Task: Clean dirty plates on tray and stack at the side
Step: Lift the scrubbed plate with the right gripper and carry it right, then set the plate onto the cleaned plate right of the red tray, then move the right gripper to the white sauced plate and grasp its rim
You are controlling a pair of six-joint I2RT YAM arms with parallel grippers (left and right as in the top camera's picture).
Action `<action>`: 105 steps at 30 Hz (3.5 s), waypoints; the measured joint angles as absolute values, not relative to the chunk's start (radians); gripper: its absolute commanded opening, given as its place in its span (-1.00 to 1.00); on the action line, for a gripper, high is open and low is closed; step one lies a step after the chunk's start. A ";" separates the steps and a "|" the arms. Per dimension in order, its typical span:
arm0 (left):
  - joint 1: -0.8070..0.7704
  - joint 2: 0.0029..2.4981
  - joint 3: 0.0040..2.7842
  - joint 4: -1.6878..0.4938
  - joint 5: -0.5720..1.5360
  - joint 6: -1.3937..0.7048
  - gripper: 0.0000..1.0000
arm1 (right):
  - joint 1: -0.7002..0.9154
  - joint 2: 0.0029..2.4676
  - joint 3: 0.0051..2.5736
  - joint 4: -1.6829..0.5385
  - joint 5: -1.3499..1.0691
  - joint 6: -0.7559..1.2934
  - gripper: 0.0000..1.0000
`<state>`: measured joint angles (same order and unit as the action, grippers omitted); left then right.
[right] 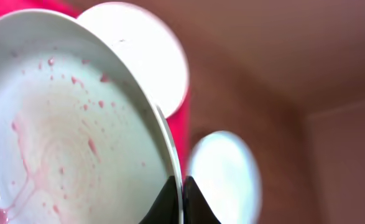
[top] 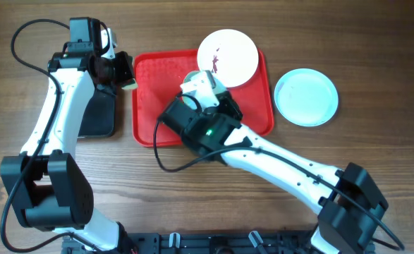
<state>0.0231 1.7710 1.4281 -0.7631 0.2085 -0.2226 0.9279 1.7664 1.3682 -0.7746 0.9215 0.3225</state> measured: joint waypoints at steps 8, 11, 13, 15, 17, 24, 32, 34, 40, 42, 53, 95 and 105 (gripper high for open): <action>0.023 1.771 1.428 -0.763 0.208 -0.223 -0.92 | 0.627 1.714 1.367 -0.754 0.432 0.478 -0.92; 0.023 1.771 1.428 -0.763 0.208 -0.223 -0.92 | 0.467 1.650 1.367 -0.758 0.294 0.495 -0.92; 0.023 1.771 1.428 -0.763 0.208 -0.223 -0.92 | 0.366 1.613 1.367 -0.769 0.232 0.498 -0.92; 0.023 1.771 1.428 -0.763 0.208 -0.223 -0.92 | 0.270 1.590 1.368 -0.785 0.181 0.502 -0.92; 0.023 1.771 1.428 -0.763 0.208 -0.223 -0.92 | 0.174 1.582 1.368 -0.810 0.131 0.503 -0.92; 0.023 1.771 1.428 -0.767 0.208 -0.223 -0.92 | -0.100 1.582 1.316 -0.832 0.042 0.506 -0.91; 0.023 1.771 1.428 -0.771 0.208 -0.223 -0.92 | -0.188 1.583 1.130 -0.699 0.030 0.513 -0.92; 0.023 1.771 1.428 -0.771 0.208 -0.223 -0.92 | -0.188 1.586 1.095 -0.671 0.031 0.516 -0.91; 0.023 1.771 1.428 -0.771 0.208 -0.223 -0.92 | -0.188 1.613 1.038 -0.619 0.056 0.551 -0.40; 0.023 1.771 1.428 -0.771 0.208 -0.223 -0.92 | -0.188 1.626 1.036 -0.611 0.060 0.560 0.04; 0.023 1.771 1.428 -0.771 0.208 -0.223 -0.92 | -0.184 1.642 1.100 -0.556 -0.138 0.425 0.48; 0.021 1.771 1.428 -0.786 0.208 -0.223 -0.92 | 0.320 2.039 1.237 -0.224 -0.079 0.712 -0.91; 0.021 1.771 1.428 -0.786 0.208 -0.223 -0.92 | 0.376 2.028 1.268 -0.388 -0.152 0.612 -0.60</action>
